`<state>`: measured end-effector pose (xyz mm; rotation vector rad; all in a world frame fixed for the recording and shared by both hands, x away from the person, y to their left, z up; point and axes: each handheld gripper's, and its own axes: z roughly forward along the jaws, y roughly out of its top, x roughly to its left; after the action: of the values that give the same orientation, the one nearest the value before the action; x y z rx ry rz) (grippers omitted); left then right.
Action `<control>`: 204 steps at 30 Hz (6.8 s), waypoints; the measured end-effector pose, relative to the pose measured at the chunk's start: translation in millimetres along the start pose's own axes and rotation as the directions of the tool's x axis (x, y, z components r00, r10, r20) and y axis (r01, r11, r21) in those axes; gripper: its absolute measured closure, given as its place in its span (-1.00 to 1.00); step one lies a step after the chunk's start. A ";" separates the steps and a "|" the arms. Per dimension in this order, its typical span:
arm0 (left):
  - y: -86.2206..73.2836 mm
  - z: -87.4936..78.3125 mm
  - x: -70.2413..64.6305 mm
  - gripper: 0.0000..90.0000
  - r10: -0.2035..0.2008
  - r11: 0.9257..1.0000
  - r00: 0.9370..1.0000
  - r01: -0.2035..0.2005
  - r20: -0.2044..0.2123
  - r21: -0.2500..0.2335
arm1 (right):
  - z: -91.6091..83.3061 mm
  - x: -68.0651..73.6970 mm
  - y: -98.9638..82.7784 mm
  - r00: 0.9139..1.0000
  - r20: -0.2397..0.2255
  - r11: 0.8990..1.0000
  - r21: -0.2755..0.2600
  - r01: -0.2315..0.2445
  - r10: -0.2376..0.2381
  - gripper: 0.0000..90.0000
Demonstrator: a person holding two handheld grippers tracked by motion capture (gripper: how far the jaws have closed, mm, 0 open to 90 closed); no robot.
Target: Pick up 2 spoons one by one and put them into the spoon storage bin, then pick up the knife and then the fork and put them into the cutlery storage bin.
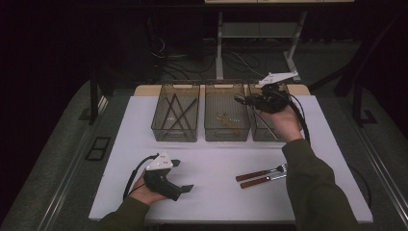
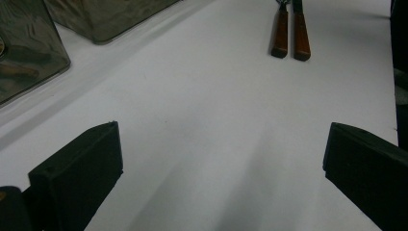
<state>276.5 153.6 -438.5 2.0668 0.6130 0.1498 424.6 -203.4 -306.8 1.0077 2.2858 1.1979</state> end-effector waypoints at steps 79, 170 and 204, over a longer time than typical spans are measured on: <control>-0.1 1.1 -0.8 -1.00 0.001 1.000 1.000 -0.001 0.015 0.000 | 5.6 13.6 -49.1 0.997 -0.057 0.998 0.043 -0.046 0.049 -0.17; -0.3 3.9 -2.5 -1.00 0.019 0.999 1.000 -0.019 0.009 0.031 | -50.9 22.9 -194.8 0.986 -0.152 0.930 0.349 0.115 -0.065 1.00; -0.3 4.8 -3.0 -1.00 0.022 0.999 1.000 -0.022 0.008 0.040 | -69.0 36.0 -181.4 0.990 -0.142 0.921 0.385 0.063 -0.008 0.43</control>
<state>275.4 148.6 -441.0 2.1123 0.5929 0.1430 281.9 -284.9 -416.2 1.0348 2.7103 0.8349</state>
